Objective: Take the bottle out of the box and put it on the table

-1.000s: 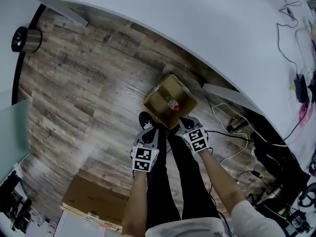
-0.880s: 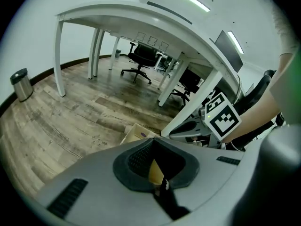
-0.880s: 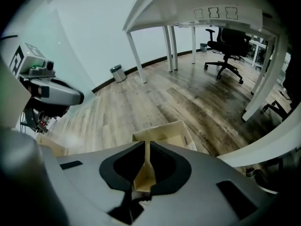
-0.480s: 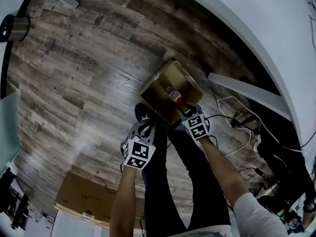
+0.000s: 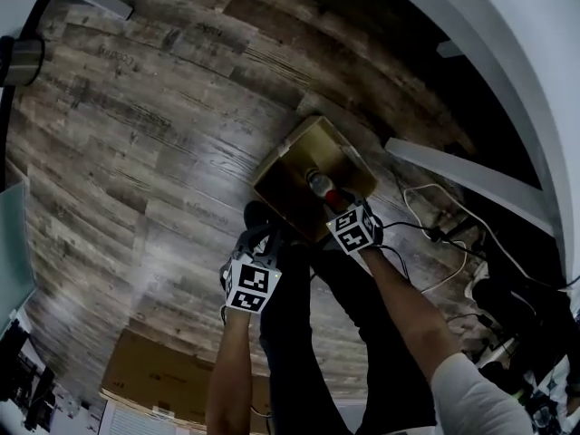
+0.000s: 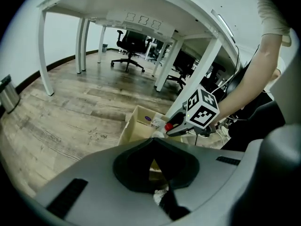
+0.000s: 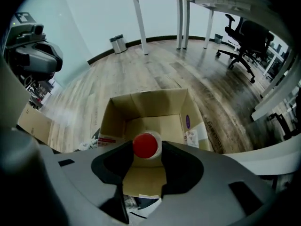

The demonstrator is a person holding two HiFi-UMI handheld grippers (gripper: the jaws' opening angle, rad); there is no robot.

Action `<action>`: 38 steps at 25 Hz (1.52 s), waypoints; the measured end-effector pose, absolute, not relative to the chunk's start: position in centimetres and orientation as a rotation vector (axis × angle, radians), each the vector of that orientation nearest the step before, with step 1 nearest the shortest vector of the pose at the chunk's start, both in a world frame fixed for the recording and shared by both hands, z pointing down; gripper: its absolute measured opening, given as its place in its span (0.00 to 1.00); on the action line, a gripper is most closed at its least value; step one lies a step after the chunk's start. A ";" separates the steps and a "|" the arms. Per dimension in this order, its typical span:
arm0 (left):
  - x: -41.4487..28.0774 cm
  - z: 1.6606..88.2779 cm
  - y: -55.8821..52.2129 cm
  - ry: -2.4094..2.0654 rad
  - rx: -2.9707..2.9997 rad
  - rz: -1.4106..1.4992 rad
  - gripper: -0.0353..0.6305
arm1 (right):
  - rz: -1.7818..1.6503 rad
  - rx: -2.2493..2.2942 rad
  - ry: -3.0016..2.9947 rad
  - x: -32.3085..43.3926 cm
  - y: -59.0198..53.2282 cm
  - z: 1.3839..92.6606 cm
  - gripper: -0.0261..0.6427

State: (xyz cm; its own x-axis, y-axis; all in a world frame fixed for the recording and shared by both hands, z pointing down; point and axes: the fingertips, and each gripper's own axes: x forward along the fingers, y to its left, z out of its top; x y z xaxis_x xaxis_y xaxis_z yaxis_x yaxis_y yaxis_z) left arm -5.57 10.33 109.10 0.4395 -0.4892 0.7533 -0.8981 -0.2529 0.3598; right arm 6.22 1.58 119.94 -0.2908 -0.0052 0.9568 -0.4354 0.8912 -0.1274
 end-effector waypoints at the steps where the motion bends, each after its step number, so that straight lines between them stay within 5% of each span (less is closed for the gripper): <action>1: -5.6 109.3 10.5 -1.171 1.887 0.651 0.08 | 0.420 0.323 -1.826 6.2 1.6 120.1 0.34; 14: -4.4 106.7 9.8 -1.152 1.938 0.685 0.07 | 0.306 0.270 -1.828 6.2 1.9 116.7 0.31; 38: -3.0 80.3 2.8 -1.153 2.137 0.644 0.08 | 0.231 0.164 -1.927 5.4 -2.3 84.5 0.31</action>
